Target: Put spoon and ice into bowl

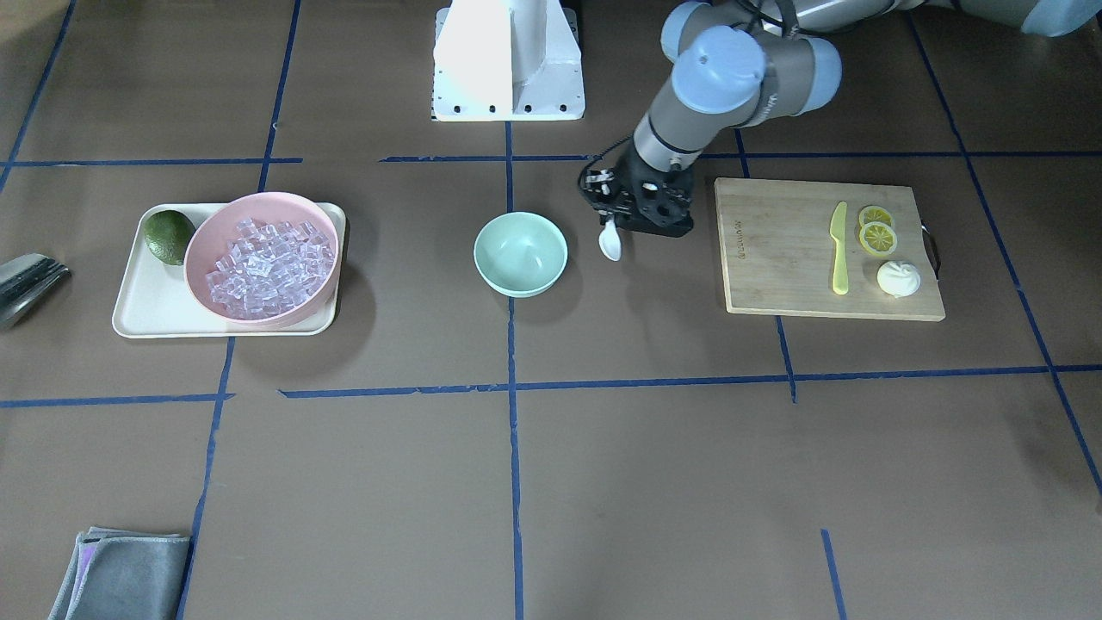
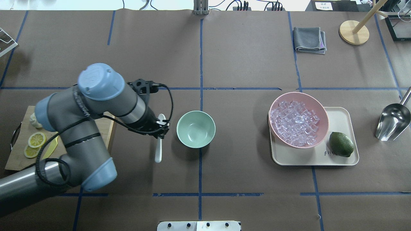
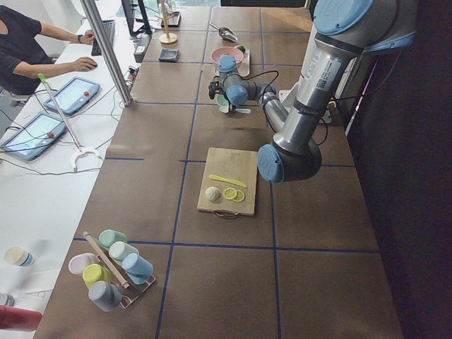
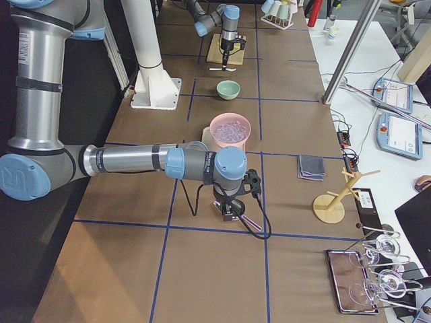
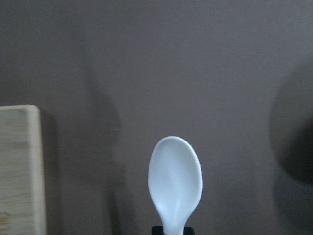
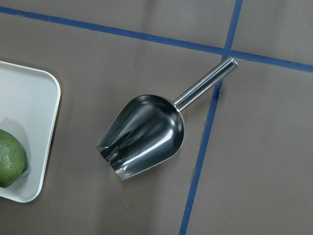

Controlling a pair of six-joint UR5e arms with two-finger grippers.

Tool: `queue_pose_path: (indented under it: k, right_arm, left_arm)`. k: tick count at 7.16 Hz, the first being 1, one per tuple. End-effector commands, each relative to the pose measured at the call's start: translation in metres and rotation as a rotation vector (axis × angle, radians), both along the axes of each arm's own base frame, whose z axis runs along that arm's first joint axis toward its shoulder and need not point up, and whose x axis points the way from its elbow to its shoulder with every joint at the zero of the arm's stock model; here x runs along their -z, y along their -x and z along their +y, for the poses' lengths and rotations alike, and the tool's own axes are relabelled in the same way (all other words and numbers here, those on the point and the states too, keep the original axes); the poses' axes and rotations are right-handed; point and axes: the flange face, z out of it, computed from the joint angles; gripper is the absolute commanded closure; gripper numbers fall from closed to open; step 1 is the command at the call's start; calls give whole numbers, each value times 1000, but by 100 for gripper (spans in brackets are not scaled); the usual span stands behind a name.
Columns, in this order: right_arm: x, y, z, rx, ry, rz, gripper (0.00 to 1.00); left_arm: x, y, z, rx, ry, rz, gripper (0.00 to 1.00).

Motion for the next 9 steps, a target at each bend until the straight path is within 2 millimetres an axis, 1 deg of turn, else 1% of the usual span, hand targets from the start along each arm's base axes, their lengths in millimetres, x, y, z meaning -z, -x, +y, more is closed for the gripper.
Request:
queue_pose_path:
  k: [1, 2, 3, 4, 5, 7, 9]
  right_arm:
    - [1, 1, 0, 1, -2, 0, 0]
    - [2, 1, -1, 4, -4, 0, 0]
    - [1, 1, 0, 4, -3, 0, 0]
    - [1, 1, 0, 4, -3, 0, 0]
    - [1, 1, 0, 3, -2, 0, 0]
    - [1, 3, -1, 7, -3, 0, 0]
    - [1, 3, -1, 7, -2, 0, 0]
  left_arm:
    - [47, -47, 0, 33, -34, 3, 100]
    - [64, -59, -7, 36, -39, 8, 100]
    - [68, -65, -11, 43, -46, 3, 100]
    - [67, -66, -14, 58, -66, -4, 100]
    - [61, -68, -14, 59, -66, -14, 93]
    - [61, -72, -9, 52, -66, -13, 53]
    - [62, -72, -8, 50, -65, -12, 27]
